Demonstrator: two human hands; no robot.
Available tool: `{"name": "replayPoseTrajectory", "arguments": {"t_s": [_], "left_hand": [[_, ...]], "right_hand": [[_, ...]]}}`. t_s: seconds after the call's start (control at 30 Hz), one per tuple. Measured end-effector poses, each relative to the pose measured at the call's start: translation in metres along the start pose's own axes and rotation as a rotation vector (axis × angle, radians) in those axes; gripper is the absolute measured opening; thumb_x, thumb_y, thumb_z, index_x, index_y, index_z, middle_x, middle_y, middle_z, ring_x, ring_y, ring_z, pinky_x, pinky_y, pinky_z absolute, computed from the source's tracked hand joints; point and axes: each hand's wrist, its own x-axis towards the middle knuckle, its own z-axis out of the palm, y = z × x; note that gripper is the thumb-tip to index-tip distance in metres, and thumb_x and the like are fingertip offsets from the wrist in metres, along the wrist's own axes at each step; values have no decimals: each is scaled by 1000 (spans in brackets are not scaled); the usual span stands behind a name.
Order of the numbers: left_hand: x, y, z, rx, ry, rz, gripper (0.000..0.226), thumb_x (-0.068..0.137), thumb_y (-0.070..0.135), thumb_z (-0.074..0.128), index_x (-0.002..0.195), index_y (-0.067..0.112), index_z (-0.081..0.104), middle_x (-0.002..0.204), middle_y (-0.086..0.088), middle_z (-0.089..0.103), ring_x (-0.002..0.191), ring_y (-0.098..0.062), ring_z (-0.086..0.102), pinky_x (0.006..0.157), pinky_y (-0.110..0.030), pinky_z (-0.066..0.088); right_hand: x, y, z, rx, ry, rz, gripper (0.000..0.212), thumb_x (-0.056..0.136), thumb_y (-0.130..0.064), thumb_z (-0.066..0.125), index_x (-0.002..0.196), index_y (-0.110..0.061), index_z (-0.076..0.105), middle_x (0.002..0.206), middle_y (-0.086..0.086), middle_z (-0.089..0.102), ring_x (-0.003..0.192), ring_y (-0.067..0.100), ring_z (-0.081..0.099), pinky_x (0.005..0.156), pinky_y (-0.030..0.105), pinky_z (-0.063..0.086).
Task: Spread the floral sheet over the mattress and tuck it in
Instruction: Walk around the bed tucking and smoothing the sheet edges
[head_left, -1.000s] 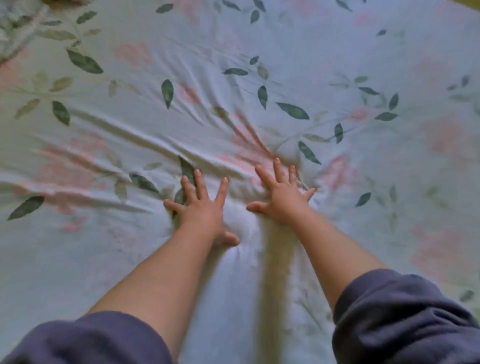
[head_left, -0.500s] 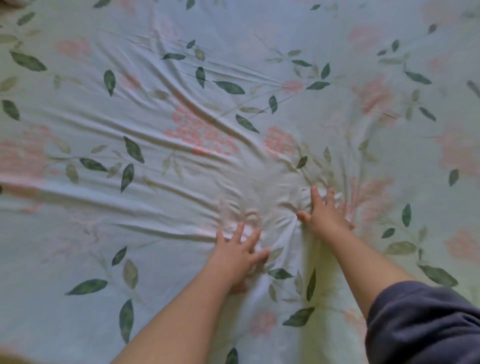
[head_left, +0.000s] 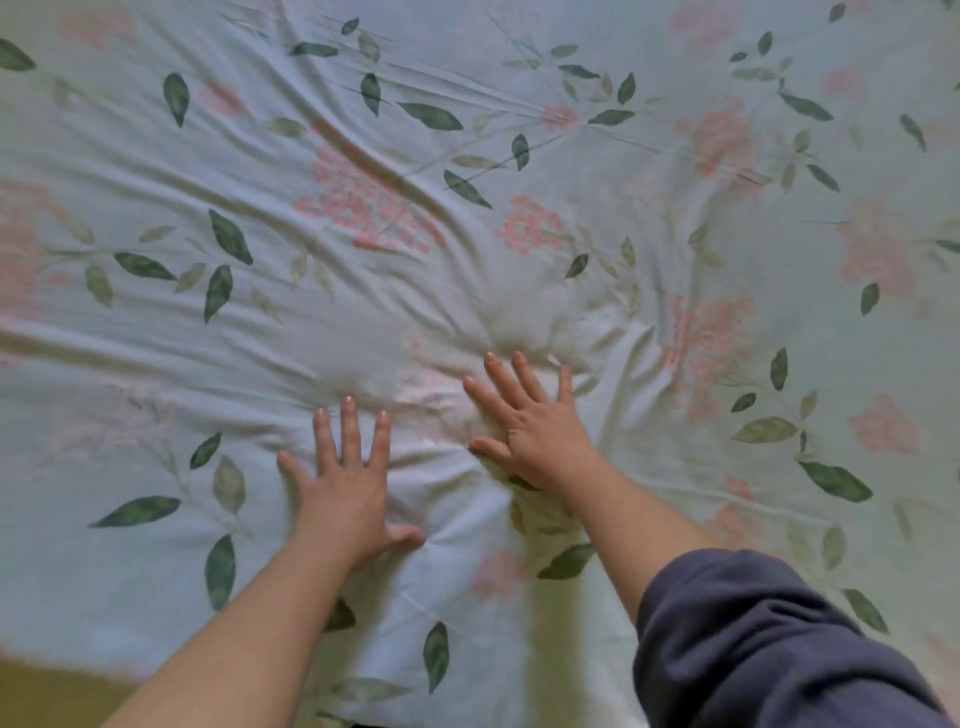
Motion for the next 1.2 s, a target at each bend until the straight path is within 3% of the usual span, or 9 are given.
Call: {"name": "replayPoseTrajectory", "arguments": {"t_s": [0.2,0.37,0.5,0.63,0.73,0.8,0.9,1.03,1.2], "left_hand": [[-17,103,30,2,85,87,126,60,92,35,135,23,-38,143,-17,-45,131,-47,-37,99,-77,-1],[-37,238,47,30,82,243,116,68,84,42,138,32,-33,144,-15,-44,133,-44,-36,94,-78,-12],[-58,317,54,115,41,572,92,80,72,43,147,41,-11,150,-8,-37,136,-37,-34,94,-76,-18],[-74,333,44,116,87,817,57,95,47,37,147,30,21,160,1,11,148,-25,6,111,-63,12],[-72,328,29,-1,351,758,48,88,34,50,135,25,44,136,-2,51,123,-25,52,95,-41,42],[-60,320,17,8,310,487,71,90,46,50,150,26,17,157,-9,18,143,-32,22,109,-52,27],[-42,323,12,115,70,236,115,73,70,58,147,31,-20,153,-10,-31,142,-41,-22,106,-71,6],[-45,364,35,162,24,272,138,58,77,65,142,26,-32,146,-16,-42,136,-46,-30,101,-78,4],[-66,418,56,214,59,376,138,54,74,69,142,31,-29,146,-18,-42,136,-46,-30,101,-77,1]], "right_hand": [[-74,111,44,33,-11,188,79,74,-80,0,146,-49,-14,157,-14,-24,146,18,-19,108,71,-4],[-166,218,81,110,-44,419,76,83,-79,18,146,-49,-12,156,-13,-27,146,19,-18,106,74,5],[-226,276,100,277,-143,695,84,81,-81,23,146,-46,-17,155,-9,-29,146,24,-21,104,73,14],[-248,287,98,428,-173,850,81,87,-74,26,149,-39,-11,159,-2,-17,145,38,-6,105,67,26],[-246,283,81,407,7,824,71,93,-60,35,152,-34,4,161,4,-4,146,37,4,110,62,22],[-241,281,73,401,61,684,71,93,-58,39,150,-39,1,161,-1,-12,147,33,-6,113,64,11],[-241,279,84,302,-116,385,85,84,-69,45,145,-51,-10,156,-10,-28,145,29,-22,106,73,3],[-262,301,110,218,-188,319,99,73,-79,50,141,-55,-17,153,-14,-33,144,24,-26,103,77,4],[-307,354,137,151,-163,366,93,76,-81,37,145,-48,-16,155,-13,-29,145,20,-24,104,77,5]]}}
